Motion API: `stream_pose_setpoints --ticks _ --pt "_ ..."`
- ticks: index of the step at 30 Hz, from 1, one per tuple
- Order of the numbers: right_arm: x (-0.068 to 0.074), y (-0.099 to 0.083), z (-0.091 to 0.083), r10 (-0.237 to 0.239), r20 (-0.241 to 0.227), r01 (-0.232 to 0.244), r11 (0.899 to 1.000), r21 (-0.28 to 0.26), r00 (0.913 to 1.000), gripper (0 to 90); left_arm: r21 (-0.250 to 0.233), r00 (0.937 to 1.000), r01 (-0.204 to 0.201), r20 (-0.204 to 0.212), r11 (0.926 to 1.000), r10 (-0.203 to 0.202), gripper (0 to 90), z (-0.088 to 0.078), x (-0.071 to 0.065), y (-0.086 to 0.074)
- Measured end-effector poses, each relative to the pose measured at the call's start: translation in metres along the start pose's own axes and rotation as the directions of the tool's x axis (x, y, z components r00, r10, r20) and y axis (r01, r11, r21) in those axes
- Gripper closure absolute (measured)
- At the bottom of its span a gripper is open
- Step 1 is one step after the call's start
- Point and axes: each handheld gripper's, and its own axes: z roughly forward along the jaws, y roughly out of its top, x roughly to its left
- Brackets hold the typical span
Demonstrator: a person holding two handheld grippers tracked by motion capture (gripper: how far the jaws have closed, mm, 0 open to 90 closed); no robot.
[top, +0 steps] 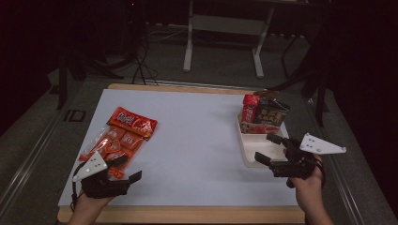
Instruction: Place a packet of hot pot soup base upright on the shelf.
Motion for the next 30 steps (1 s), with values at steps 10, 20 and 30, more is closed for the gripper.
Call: stream_pose_setpoints --ticks 10,20,30 --pt "0.035 -0.017 0.008 -0.024 -0.094 0.027 0.999 0.025 0.9953 13.3 -0.037 0.9874 0.062 -0.144 0.9974 -0.067 57.2 -0.038 0.043 -0.003" --pt "0.038 -0.023 0.009 -0.010 -0.105 0.012 1.000 0.022 0.9944 13.4 0.060 0.9350 0.125 -0.341 0.9903 -0.097 81.9 -0.029 0.086 -0.009" --pt "0.035 -0.026 0.009 -0.004 -0.111 0.006 1.000 0.020 0.9938 13.6 0.116 0.8856 0.177 -0.452 0.9774 -0.106 90.0 -0.007 0.127 -0.017"
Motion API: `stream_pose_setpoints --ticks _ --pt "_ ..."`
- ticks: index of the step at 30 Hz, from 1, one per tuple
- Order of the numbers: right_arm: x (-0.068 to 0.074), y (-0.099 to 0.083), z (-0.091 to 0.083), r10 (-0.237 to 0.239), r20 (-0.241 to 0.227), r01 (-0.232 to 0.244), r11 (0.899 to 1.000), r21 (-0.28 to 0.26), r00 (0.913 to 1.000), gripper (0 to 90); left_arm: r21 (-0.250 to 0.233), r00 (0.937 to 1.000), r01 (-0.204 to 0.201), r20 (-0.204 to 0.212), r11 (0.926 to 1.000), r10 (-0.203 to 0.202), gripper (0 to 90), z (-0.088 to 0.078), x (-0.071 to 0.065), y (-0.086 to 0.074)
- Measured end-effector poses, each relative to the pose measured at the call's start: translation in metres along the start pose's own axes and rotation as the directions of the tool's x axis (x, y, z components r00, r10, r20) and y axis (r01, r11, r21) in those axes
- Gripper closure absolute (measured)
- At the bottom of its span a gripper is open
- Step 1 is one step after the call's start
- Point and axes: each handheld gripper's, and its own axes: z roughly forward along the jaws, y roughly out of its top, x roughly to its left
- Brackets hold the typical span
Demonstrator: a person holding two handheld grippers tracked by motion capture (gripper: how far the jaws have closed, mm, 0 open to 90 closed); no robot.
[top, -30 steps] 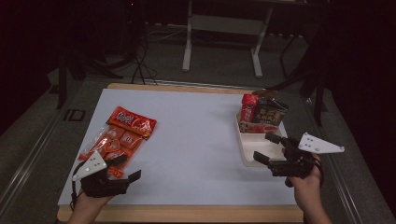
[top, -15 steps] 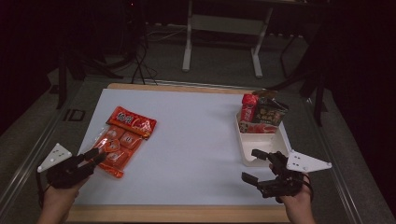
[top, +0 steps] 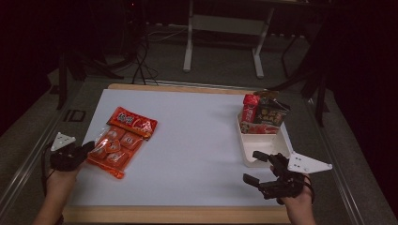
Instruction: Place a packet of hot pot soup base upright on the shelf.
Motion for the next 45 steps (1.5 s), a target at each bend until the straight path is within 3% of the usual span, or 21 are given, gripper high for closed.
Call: stream_pose_setpoints --ticks 2,8,10,15,23,26,32,36,45 --pt "-0.001 -0.001 0.000 0.003 -0.005 -0.003 1.000 0.000 1.0000 13.6 0.016 0.9997 0.026 0.001 0.9995 -0.026 90.0 0.006 0.006 -0.002" --pt "-0.003 -0.002 0.002 0.006 -0.009 -0.006 1.000 0.010 0.9999 13.7 0.103 0.9987 0.018 -0.049 0.9945 -0.013 90.0 0.024 0.016 -0.008" --pt "-0.003 -0.003 0.002 0.007 -0.011 -0.006 1.000 0.014 0.9999 13.7 0.112 0.9985 0.022 -0.053 0.9935 -0.016 90.0 0.027 0.017 -0.008" --pt "-0.003 -0.003 0.003 0.001 -0.020 -0.001 1.000 0.017 0.9998 13.7 0.146 0.9964 -0.002 -0.084 0.9892 0.014 90.0 0.036 0.018 -0.005" --pt "-0.002 -0.003 0.003 0.002 -0.020 -0.002 1.000 0.019 0.9998 13.7 0.195 0.9935 -0.046 -0.093 0.9797 0.065 90.0 0.047 0.014 0.001" --pt "-0.003 -0.003 0.003 0.003 -0.020 -0.003 1.000 0.020 0.9998 13.7 0.202 0.9937 -0.063 -0.079 0.9774 0.080 90.0 0.047 0.010 0.001" --pt "-0.002 -0.002 0.005 0.000 -0.023 0.000 1.000 0.022 0.9997 13.7 0.221 0.9924 -0.119 -0.005 0.9680 0.123 90.0 0.050 -0.012 0.003" --pt "-0.001 -0.002 0.005 -0.003 -0.025 0.004 1.000 0.023 0.9997 13.7 0.217 0.9933 -0.115 0.037 0.9693 0.109 90.0 0.052 -0.025 0.003" --pt "0.000 -0.001 0.002 -0.002 -0.026 0.002 1.000 0.017 0.9997 13.7 0.219 0.9864 -0.155 0.087 0.9633 0.139 90.0 0.060 -0.047 0.007"
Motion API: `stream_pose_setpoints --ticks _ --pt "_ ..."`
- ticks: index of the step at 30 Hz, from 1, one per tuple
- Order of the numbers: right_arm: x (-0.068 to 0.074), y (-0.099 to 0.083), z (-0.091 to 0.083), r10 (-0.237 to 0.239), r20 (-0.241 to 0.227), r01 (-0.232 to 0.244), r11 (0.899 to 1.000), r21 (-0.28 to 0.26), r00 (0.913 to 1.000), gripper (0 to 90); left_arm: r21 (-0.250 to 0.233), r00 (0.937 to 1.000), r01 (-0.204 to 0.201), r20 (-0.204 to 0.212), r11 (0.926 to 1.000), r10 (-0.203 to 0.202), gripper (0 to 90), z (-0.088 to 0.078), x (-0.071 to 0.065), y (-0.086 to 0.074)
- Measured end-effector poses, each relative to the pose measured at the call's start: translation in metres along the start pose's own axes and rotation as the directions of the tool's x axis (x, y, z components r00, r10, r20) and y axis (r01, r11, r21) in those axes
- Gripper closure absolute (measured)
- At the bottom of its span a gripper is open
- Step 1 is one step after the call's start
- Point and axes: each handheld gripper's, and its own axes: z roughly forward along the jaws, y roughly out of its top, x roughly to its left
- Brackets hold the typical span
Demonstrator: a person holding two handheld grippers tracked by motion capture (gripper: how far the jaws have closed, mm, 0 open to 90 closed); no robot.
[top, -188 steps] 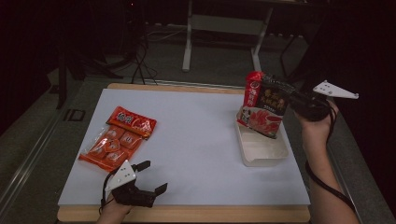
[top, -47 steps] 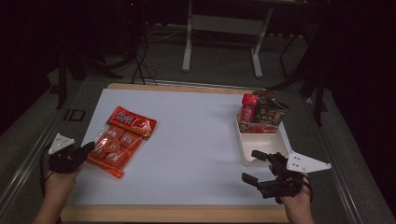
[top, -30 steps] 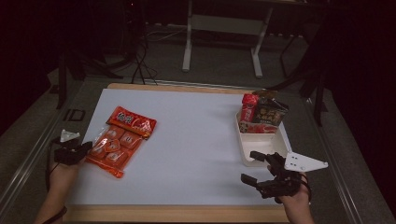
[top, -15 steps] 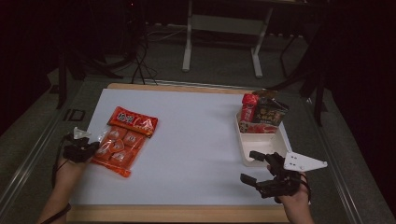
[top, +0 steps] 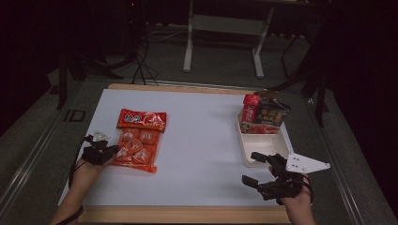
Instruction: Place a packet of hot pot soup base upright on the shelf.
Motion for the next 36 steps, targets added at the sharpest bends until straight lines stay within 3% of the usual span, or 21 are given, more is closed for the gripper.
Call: stream_pose_setpoints --ticks 19,26,31,36 --pt "0.000 -0.001 -0.002 0.005 0.000 -0.005 1.000 0.003 1.0000 13.6 -0.001 0.9938 -0.054 0.097 0.9985 0.054 90.0 0.022 -0.043 0.023" --pt "0.000 -0.001 -0.002 0.001 0.002 -0.001 1.000 0.006 1.0000 13.7 0.009 0.9951 -0.048 0.087 0.9988 0.047 90.0 0.023 -0.041 0.029" --pt "-0.001 -0.001 -0.004 0.004 0.003 -0.004 1.000 0.001 1.0000 13.7 -0.011 0.9988 -0.003 0.049 0.9999 0.004 90.0 0.028 -0.035 0.039" --pt "-0.001 0.000 -0.005 0.005 0.003 -0.005 1.000 -0.002 1.0000 13.6 -0.017 0.9997 0.004 0.022 0.9998 -0.004 90.0 0.035 -0.031 0.048"
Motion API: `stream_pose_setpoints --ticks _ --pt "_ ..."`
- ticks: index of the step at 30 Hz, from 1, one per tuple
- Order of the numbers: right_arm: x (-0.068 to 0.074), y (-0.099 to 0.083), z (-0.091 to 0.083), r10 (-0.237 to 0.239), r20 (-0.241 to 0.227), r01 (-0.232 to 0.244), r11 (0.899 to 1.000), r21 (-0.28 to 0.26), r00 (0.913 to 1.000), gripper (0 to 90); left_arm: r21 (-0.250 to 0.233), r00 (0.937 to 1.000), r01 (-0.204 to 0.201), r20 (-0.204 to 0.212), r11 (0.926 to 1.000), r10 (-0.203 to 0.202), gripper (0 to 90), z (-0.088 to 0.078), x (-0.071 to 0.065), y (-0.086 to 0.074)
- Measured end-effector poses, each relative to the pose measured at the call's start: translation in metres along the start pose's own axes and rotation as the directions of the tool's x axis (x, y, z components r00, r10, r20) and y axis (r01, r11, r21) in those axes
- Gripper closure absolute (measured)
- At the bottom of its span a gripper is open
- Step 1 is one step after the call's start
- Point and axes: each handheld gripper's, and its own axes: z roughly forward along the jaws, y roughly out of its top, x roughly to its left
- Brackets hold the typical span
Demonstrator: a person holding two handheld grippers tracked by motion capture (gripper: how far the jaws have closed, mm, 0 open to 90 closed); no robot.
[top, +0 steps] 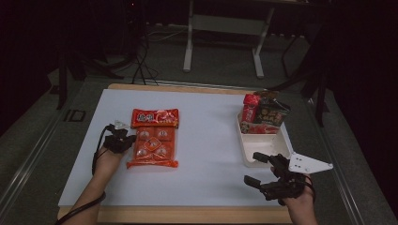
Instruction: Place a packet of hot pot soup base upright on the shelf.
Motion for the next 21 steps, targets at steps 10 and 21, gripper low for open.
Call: stream_pose_setpoints --ticks 10,21 --pt "-0.003 -0.002 -0.002 0.009 0.003 -0.009 1.000 0.000 1.0000 13.7 -0.001 0.9987 0.048 -0.015 0.9988 -0.048 90.0 0.018 0.004 0.008" --pt "-0.001 -0.002 0.002 0.006 -0.011 -0.006 1.000 0.008 0.9999 13.7 0.023 0.9985 -0.017 0.053 0.9996 0.016 90.0 0.027 -0.025 0.017"
